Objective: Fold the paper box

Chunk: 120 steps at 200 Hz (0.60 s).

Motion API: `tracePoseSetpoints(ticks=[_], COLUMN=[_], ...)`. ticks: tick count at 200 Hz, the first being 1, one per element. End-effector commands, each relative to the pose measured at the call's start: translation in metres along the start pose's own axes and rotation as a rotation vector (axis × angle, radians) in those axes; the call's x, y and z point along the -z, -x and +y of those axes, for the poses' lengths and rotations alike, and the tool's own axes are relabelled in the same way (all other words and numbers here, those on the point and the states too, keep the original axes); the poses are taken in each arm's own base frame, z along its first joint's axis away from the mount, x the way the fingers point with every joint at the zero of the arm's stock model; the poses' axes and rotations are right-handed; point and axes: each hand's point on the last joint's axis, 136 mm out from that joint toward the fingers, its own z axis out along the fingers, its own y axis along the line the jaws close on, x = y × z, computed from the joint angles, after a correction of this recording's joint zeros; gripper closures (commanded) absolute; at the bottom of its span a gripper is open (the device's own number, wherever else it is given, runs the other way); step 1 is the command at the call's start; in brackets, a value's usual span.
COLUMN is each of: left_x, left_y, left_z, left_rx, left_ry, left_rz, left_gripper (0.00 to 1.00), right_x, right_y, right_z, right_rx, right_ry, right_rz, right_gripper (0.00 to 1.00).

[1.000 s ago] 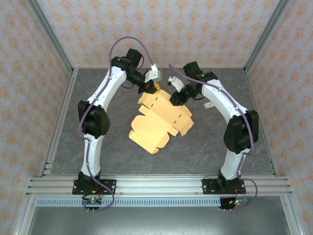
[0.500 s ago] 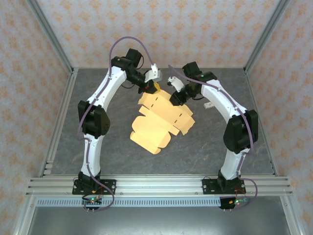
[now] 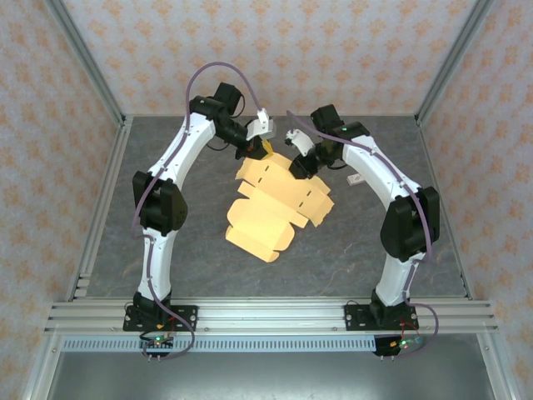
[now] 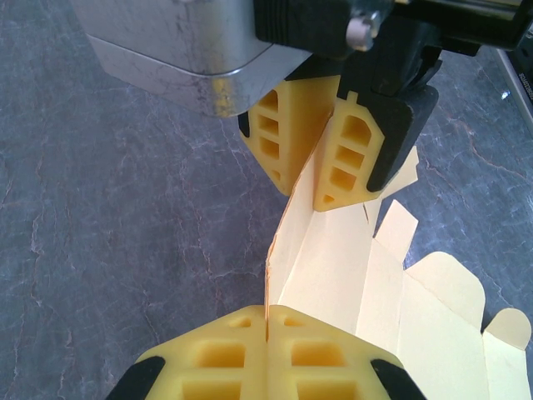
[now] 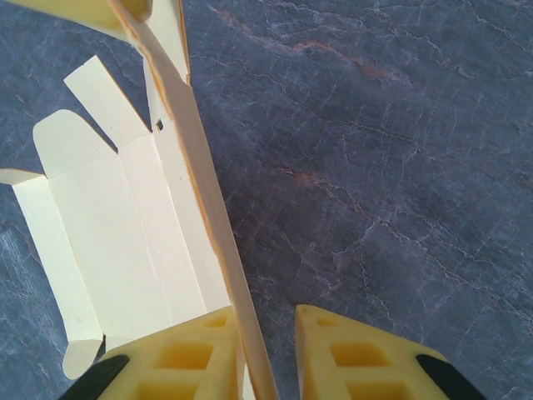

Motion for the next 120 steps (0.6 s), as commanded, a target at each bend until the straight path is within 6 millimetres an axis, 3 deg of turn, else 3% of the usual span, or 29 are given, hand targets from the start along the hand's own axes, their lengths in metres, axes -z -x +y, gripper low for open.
tracePoseSetpoints(ticks=[1,24,77,89,97,120], left_x=[-0.001,-0.001,0.0,0.003,0.008,0.031], left_y=[0.006,0.006,0.007,0.012,0.014,0.013], left_z=[-0.004,-0.003,0.0,0.007,0.012,0.033], left_rx=[-0.007,-0.007,-0.006,0.023,0.047,0.219], left_ry=[-0.015,-0.013,-0.002,0.028,0.052,0.165], left_rz=[-0.014,-0.013,-0.016,-0.026,-0.027,-0.069], left_gripper=[1.0,1.0,1.0,0.73,0.59,0.44], right_x=[0.007,0.008,0.01,0.01,0.011,0.01], right_y=[0.011,0.013,0.016,0.015,0.013,0.006], right_z=[0.0,0.0,-0.001,-0.003,-0.006,-0.012], right_rx=[0.017,0.02,0.014,0.009,0.011,0.016], right_ry=[-0.016,-0.013,-0.023,-0.039,-0.057,-0.095], right_rz=[-0.027,-0.032,-0.04,-0.039,-0.036,-0.006], right_gripper=[0.75,0.76,0.97,1.0,1.0,1.0])
